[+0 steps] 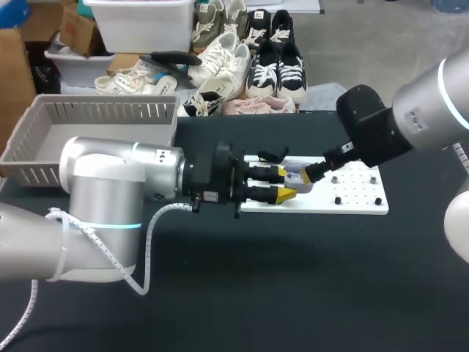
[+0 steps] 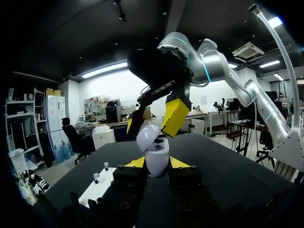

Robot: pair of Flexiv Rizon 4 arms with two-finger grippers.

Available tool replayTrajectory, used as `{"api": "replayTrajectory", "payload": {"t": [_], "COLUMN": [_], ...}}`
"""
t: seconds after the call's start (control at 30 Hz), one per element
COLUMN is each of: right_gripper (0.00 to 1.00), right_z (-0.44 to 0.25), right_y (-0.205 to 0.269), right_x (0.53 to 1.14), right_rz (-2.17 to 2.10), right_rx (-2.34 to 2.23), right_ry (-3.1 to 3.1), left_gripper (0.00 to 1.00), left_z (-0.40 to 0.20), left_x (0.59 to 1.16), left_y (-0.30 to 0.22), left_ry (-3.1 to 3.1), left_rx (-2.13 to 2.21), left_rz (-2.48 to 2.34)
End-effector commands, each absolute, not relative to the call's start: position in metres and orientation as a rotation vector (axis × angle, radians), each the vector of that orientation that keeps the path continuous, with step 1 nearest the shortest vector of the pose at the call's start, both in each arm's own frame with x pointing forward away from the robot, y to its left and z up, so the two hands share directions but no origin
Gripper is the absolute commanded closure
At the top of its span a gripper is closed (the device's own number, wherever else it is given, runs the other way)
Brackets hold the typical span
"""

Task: Pick up each earbud case from the left stands, insert the matching earbuds, close the lid, and place the case in the box.

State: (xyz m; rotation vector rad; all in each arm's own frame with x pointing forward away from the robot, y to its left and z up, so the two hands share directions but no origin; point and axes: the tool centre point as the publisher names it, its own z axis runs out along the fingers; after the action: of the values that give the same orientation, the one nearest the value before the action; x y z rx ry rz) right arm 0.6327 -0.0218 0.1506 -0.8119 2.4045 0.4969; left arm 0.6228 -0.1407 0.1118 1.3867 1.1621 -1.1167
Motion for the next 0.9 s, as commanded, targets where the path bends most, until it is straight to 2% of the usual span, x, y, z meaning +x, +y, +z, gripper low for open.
{"api": "replayTrajectory", "payload": {"t": [0.03, 0.23, 0.47, 0.67, 0.9], "right_gripper": [0.00, 0.00, 0.00, 0.00, 0.00], "right_z": [0.159, 0.182, 0.197, 0.185, 0.159], "right_y": [-0.018, -0.026, -0.068, -0.105, -0.126], "right_x": [0.635, 0.645, 0.665, 0.687, 0.706], "right_rz": [0.427, 0.325, -0.059, -0.307, -0.498], "right_rx": [-0.791, -0.777, -0.743, -0.689, -0.661], "right_ry": [2.401, 2.351, 2.344, 2.430, 2.524], "left_gripper": [1.00, 1.00, 1.00, 1.00, 1.00], "left_z": [0.111, 0.111, 0.111, 0.111, 0.111], "left_x": [0.623, 0.623, 0.623, 0.623, 0.623], "left_y": [-0.141, -0.141, -0.141, -0.141, -0.141], "left_ry": [1.160, 1.160, 1.160, 1.160, 1.160], "left_rx": [1.385, 1.385, 1.385, 1.385, 1.385], "left_rz": [-1.115, -1.115, -1.115, -1.115, -1.115]}}
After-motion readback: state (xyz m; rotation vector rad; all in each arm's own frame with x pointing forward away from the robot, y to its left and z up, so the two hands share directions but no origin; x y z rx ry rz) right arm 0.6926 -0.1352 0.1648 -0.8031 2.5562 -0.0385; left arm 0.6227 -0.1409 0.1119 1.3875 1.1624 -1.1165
